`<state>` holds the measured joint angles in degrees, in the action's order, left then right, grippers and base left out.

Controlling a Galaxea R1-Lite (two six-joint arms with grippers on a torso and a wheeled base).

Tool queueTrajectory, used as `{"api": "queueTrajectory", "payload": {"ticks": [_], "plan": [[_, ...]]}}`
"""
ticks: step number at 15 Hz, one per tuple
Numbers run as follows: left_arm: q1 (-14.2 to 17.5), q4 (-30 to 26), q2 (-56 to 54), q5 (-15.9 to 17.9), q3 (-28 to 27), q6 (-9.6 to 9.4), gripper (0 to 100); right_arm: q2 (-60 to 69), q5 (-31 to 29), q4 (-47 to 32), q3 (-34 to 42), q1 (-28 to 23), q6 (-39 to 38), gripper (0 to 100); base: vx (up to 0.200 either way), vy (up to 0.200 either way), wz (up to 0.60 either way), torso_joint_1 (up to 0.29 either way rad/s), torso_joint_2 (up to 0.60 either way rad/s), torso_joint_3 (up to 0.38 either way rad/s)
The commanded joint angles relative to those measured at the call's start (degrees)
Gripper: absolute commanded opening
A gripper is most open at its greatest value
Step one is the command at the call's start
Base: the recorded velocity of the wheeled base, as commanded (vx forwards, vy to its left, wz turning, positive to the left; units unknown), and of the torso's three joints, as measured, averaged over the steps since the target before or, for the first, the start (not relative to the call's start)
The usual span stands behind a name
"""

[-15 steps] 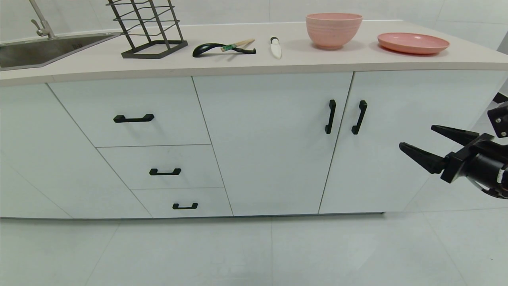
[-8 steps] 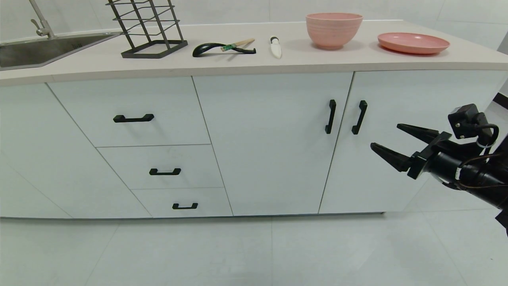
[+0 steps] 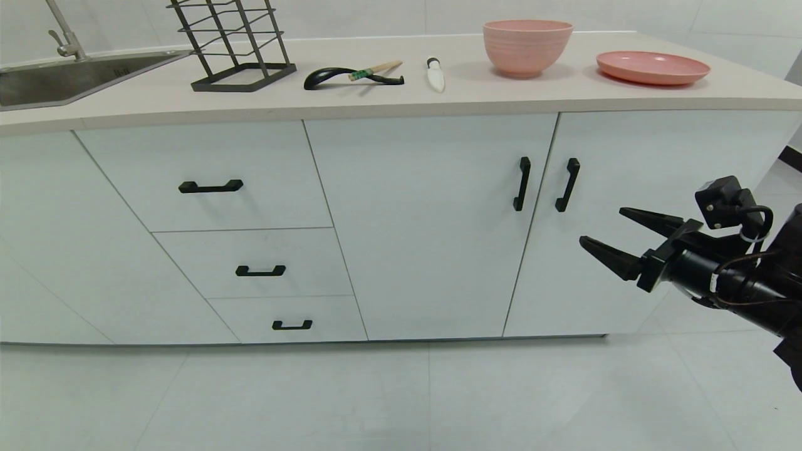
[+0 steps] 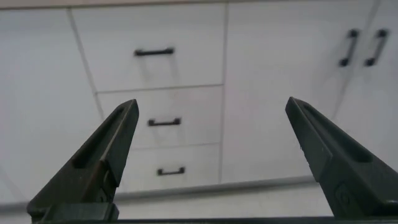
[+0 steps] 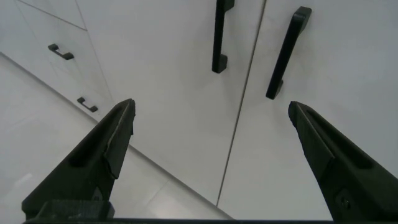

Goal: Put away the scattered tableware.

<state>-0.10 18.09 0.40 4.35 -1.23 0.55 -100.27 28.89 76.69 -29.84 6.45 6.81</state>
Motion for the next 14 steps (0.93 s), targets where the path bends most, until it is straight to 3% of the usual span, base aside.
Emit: {"api": "queueTrajectory", "payload": {"ticks": [1,3,5,6,7,9,11,12,14], "plan": [[-1.92,-1.92,4.96,4.96,-7.03,2.79,100,0.69,0.02,0.04,0.14,-0.21,0.04,100,0.000,0.000,0.00,0.000,0.00,0.000],[-4.38,-8.33,12.25,13.58,-15.82,2.70,100,0.42,0.02,0.04,0.14,-0.21,0.04,100,0.000,0.000,0.00,0.000,0.00,0.000],[-4.65,-8.16,21.13,21.31,-19.42,1.56,100,-0.46,0.02,0.13,-0.04,-0.21,0.04,100,0.000,0.000,0.00,0.000,0.00,0.000],[-4.82,-7.72,23.68,23.33,-20.13,1.47,100,-0.72,0.02,0.30,-0.04,-0.21,0.04,100,0.000,0.000,0.00,0.000,0.00,0.000],[-4.82,-4.20,30.97,28.43,-21.71,0.86,100,-0.98,0.02,0.30,-0.04,-0.21,0.04,100,0.000,0.000,0.00,0.000,0.00,0.000],[-4.91,5.11,40.12,30.45,-22.68,-3.01,100,-0.63,0.02,0.39,0.14,-0.21,0.04,100,0.000,0.000,0.00,0.000,0.00,0.000],[-5.00,9.86,45.92,30.54,-21.88,-7.49,100,-0.46,0.02,0.39,0.14,-0.21,0.04,100,0.000,0.000,0.00,0.000,0.00,0.000],[-5.70,10.12,47.85,30.54,-21.88,-8.55,100,-0.46,0.02,0.39,0.14,-0.03,0.04,100,0.000,0.000,0.00,0.000,0.00,0.000],[-10.63,10.21,50.75,30.72,-23.11,-9.78,100,-0.46,0.02,0.39,0.14,0.32,-0.05,100,0.000,0.000,0.00,0.000,0.00,0.000]]}}
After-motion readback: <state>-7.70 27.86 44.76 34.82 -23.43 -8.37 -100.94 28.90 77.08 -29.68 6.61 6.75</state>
